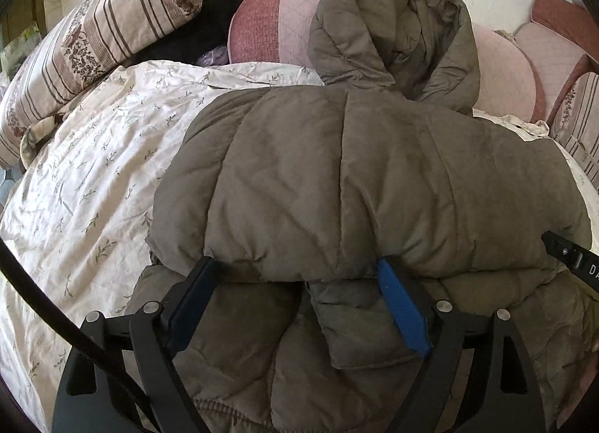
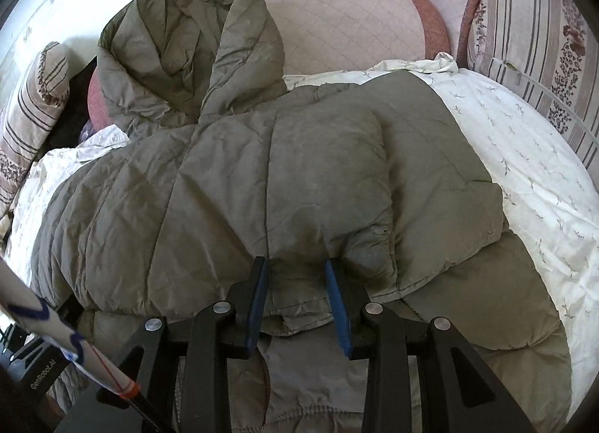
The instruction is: Fold large clothes
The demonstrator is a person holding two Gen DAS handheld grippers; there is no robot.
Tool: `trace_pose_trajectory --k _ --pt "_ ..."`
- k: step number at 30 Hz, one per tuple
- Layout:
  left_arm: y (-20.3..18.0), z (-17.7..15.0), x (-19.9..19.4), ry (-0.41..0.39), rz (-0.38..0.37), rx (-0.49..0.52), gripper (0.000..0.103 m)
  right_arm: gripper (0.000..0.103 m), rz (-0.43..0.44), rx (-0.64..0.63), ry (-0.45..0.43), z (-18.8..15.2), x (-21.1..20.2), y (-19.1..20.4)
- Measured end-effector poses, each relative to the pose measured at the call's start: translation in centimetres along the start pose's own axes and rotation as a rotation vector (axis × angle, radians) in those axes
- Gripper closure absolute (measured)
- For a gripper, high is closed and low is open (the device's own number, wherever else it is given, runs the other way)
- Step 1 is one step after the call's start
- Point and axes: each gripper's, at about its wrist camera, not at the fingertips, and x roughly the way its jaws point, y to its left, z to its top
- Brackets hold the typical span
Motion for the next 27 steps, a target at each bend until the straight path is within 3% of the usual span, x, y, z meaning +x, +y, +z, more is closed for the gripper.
trace_pose_trajectory --k 6,11,15,18,24,27 --pt "0.6 0.3 -0.9 0.01 -0.036 -0.047 0.017 0.068 -0.002 -0.011 -0.055 0.3 -1.8 0.5" --pt "1.1 0.8 -3.2 -0.026 -0.062 -0.089 0.017 0.068 0.077 -0.092 -0.133 0.1 -4.0 2.6" --pt "1.9 1.4 -5.4 -0.057 -0.099 -0.137 0.017 0.062 0.139 -0.119 -0.058 -0.4 -2.8 3.8" --pt "2.8 1.6 -7.2 -0.074 -0.136 -0.175 0.017 0.061 0.118 -0.148 0.019 -1.1 -0.9 4.4" --pt "4.4 1.3 -9.8 -0.082 -0.14 -0.243 0.017 0.061 0.099 -0.162 0.0 -1.2 -1.7 5.0" --pt "4.7 0.8 -11.2 -0.077 -0.189 -0.326 0.017 0.061 0.122 -0.142 -0.016 -1.1 -2.6 4.8"
